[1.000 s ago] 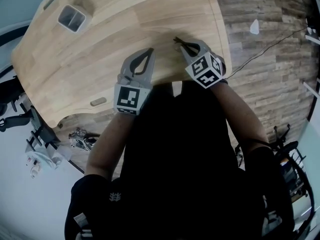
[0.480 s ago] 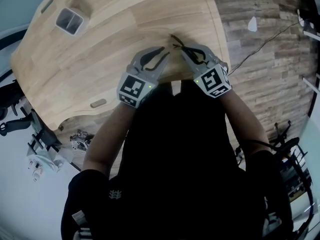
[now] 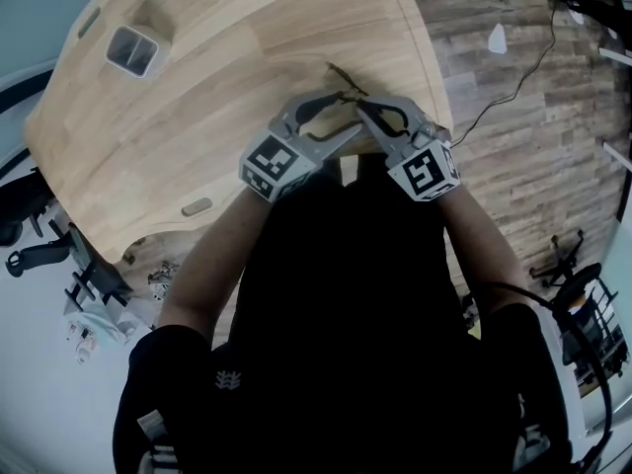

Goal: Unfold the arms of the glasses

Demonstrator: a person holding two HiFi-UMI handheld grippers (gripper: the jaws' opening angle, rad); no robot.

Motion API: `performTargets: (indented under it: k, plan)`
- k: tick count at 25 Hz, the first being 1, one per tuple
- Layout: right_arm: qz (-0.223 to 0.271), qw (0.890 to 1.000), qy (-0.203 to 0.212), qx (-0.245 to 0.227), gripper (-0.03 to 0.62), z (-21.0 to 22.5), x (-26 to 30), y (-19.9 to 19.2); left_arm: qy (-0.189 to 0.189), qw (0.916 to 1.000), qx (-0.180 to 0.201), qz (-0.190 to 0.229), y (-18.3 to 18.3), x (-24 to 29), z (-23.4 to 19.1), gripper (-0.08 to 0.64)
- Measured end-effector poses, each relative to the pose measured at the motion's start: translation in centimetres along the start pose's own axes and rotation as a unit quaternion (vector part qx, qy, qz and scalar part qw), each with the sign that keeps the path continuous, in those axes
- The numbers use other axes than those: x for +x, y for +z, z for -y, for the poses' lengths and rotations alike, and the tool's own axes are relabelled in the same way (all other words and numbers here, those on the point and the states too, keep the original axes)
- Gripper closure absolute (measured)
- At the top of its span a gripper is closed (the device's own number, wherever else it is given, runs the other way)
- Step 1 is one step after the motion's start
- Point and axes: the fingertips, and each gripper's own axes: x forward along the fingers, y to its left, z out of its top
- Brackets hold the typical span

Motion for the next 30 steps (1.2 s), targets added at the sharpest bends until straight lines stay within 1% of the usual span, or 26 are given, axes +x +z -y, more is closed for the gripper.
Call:
performTargets:
  k: [4,7,9,11,14,17,22,25,28,30]
  plan:
    - [0.01,1.0,-0.003,0.005,0.577,-0.4,-0.6,-0.3,-0.02,0.9998,0.004,-0.005,0.3,0.1,1.3,0.324]
    - [0.012,1.0,-0.005,0.009,0.575,-0.9,-1.4,-0.5,-0.036,0.9993,0.009,-0.011,0.4,0.1,2.4,0.336]
    - [0.006,1.0,-0.003,0.008,0.574,-1.3,-1.9,-0.9,-0.047,0.9986,0.016,-0.017,0.2,0.3,3.3,0.359]
    - [0.002,1.0,-0.002,0.002,0.557,-1.9,-2.5,-1.4,-0.061,0.9977,0.024,-0.016,0.4,0.6,4.3,0.36]
    - [-0.01,1.0,-0.017,0.005,0.523,-2.3,-3.6,-2.4,-0.079,0.9961,0.036,-0.014,0.5,1.0,6.0,0.36]
    - [-0.024,0.999,-0.032,0.017,0.497,-2.6,-4.7,-3.8,-0.095,0.9944,0.044,-0.015,0.4,1.1,7.5,0.36]
    - [-0.051,0.996,-0.047,0.062,0.446,-3.2,-5.5,-6.7,-0.125,0.99,0.06,-0.025,-0.1,1.5,9.6,0.36]
    - [-0.058,0.994,-0.057,0.078,0.44,-3.1,-5.2,-7.4,-0.144,0.9873,0.061,-0.03,-0.2,1.9,10.8,0.36]
    - [-0.077,0.991,-0.066,0.082,0.44,-2.5,-4.9,-8.1,-0.16,0.9843,0.064,-0.037,-0.3,2.7,11.5,0.36]
    - [-0.08,0.991,-0.063,0.081,0.44,-2.4,-4.5,-8.5,-0.174,0.9816,0.068,-0.04,-0.4,3.0,12.2,0.36]
